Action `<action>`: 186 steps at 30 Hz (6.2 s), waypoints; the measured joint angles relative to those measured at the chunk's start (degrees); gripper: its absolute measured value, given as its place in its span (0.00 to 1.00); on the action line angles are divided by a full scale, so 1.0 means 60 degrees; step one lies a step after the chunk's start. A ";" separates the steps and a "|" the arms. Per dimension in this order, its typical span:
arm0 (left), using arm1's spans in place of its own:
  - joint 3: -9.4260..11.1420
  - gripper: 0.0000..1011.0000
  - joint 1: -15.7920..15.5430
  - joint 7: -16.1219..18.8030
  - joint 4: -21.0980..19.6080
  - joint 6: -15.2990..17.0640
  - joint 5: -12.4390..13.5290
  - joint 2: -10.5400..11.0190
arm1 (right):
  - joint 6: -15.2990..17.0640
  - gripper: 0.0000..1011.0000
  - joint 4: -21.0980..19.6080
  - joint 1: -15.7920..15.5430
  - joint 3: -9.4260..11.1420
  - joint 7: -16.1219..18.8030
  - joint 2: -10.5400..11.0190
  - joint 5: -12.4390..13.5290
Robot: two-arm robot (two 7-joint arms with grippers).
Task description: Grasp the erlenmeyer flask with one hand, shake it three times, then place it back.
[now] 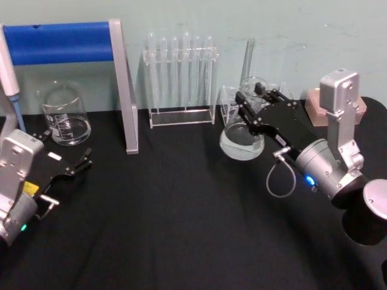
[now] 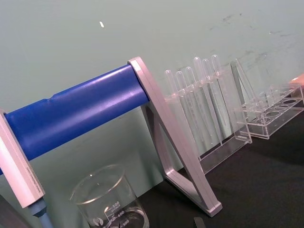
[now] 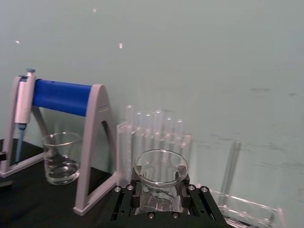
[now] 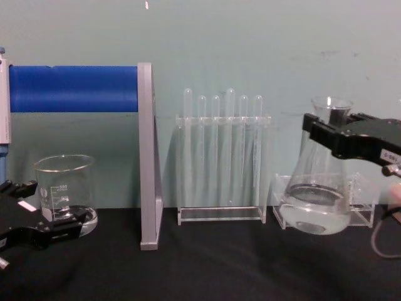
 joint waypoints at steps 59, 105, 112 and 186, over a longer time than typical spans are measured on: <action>0.0000 0.99 -0.0001 0.0000 0.0000 0.0000 0.0000 0.0000 | 0.0089 0.45 -0.0054 -0.0209 -0.1296 0.1179 0.0113 0.0154; 0.0000 0.99 -0.0001 0.0000 0.0000 0.0000 0.0000 0.0000 | 0.0138 0.45 0.0698 -0.0345 -0.1535 0.1294 0.0036 0.0351; 0.0000 0.99 -0.0001 0.0000 0.0000 0.0000 0.0000 0.0000 | 0.0173 0.45 0.0698 -0.0346 -0.1559 0.1280 0.0036 0.0346; 0.0000 0.99 -0.0001 0.0000 0.0000 0.0000 0.0000 0.0000 | -0.0162 0.99 -0.0203 -0.1334 -0.0875 0.1828 0.1506 0.0801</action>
